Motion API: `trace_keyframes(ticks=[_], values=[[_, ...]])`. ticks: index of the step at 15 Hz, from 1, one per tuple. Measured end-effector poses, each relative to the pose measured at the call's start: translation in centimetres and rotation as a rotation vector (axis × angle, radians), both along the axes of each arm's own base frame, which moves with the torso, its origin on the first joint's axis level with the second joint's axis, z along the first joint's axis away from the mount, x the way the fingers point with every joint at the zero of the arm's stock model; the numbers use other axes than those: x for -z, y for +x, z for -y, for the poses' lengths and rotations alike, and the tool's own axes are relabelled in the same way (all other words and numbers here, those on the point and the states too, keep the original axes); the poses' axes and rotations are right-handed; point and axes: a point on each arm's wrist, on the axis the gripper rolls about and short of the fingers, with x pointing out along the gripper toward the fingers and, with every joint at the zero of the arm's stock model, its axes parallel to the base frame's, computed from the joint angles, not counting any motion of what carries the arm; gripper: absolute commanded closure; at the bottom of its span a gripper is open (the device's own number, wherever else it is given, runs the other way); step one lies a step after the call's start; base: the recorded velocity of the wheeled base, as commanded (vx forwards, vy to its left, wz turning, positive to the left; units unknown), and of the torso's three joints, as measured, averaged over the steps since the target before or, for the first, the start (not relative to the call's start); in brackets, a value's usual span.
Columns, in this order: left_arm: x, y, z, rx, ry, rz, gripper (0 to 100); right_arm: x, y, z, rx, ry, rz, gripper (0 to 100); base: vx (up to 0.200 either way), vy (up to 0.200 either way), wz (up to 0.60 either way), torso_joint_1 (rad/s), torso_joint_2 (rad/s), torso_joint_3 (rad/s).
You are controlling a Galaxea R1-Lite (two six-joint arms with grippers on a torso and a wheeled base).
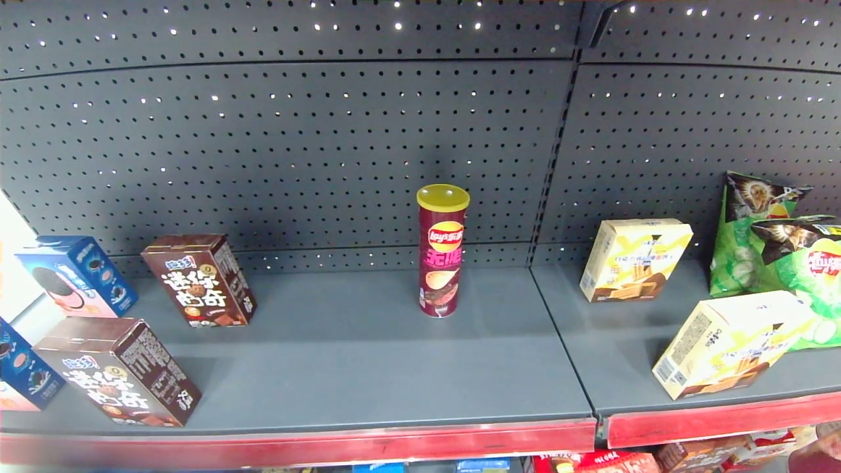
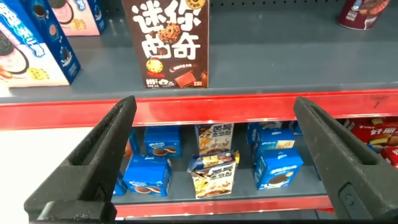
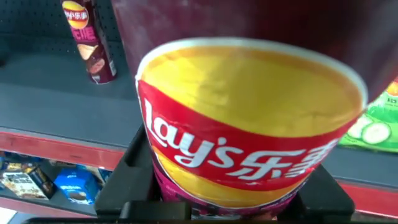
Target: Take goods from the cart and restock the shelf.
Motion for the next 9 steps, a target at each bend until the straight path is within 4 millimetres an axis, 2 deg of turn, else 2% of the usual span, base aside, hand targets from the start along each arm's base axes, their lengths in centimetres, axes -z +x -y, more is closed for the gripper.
trace_keyframes(ticks=[2,6,9], values=[[0.0,0.0,0.1,0.029,0.034,-0.003,0,0.1,0.0,0.0,0.004,-0.005,-0.043,100,0.000,0.000,0.00,0.000,0.00,0.000],[-0.2,0.1,0.1,0.032,0.050,-0.017,0,-0.8,0.2,0.0,0.000,-0.013,-0.092,100,0.000,0.000,0.00,0.000,0.00,0.000],[-2.3,0.8,0.2,0.114,0.062,-0.075,0,-1.9,0.9,-0.1,-0.001,-0.019,-0.097,100,0.000,0.000,0.00,0.000,0.00,0.000]])
